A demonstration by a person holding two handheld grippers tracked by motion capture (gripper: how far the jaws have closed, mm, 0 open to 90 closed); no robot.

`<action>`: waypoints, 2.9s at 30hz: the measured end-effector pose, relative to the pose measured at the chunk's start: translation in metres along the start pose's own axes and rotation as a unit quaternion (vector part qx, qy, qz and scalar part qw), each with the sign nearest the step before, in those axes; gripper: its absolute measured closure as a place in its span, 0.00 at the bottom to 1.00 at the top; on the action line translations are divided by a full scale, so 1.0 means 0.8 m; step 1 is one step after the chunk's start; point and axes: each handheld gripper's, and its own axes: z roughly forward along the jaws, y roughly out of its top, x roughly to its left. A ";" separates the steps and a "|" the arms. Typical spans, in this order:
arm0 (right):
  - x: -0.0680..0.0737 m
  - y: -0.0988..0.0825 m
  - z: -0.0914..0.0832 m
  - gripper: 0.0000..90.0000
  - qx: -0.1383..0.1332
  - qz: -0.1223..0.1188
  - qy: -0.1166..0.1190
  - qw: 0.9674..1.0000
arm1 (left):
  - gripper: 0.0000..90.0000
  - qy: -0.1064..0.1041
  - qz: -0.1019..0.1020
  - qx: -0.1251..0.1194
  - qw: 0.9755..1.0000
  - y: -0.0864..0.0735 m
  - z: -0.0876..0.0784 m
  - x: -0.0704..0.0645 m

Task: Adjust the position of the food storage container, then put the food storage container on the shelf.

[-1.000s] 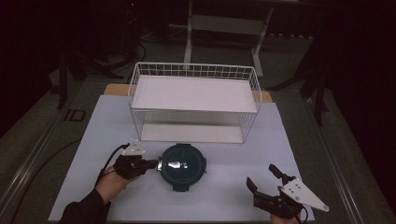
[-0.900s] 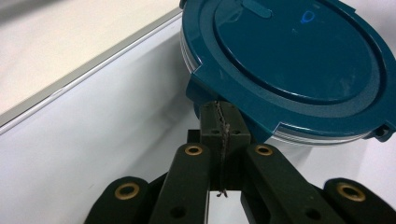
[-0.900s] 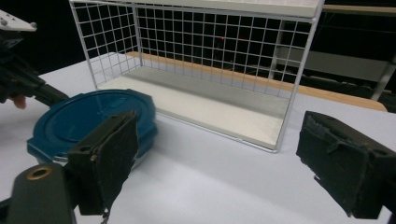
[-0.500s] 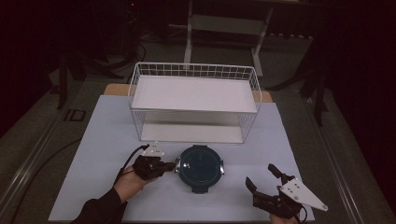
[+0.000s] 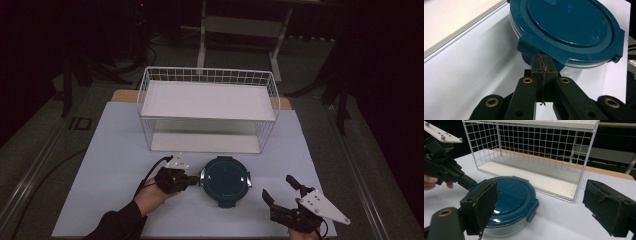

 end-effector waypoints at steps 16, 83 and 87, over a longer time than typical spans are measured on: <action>-0.003 -0.001 -0.002 0.14 -0.003 -0.001 -0.002 1.000 | 0.39 -0.009 -0.015 -0.061 0.998 -0.003 -0.018 0.002; 0.013 0.021 0.023 0.12 0.026 -0.033 0.021 0.999 | 0.57 -0.149 -0.363 0.021 0.920 0.007 0.032 0.047; 0.010 0.021 0.024 0.12 0.033 -0.024 0.020 0.999 | 0.59 -0.159 -0.372 0.023 0.914 0.004 0.032 0.051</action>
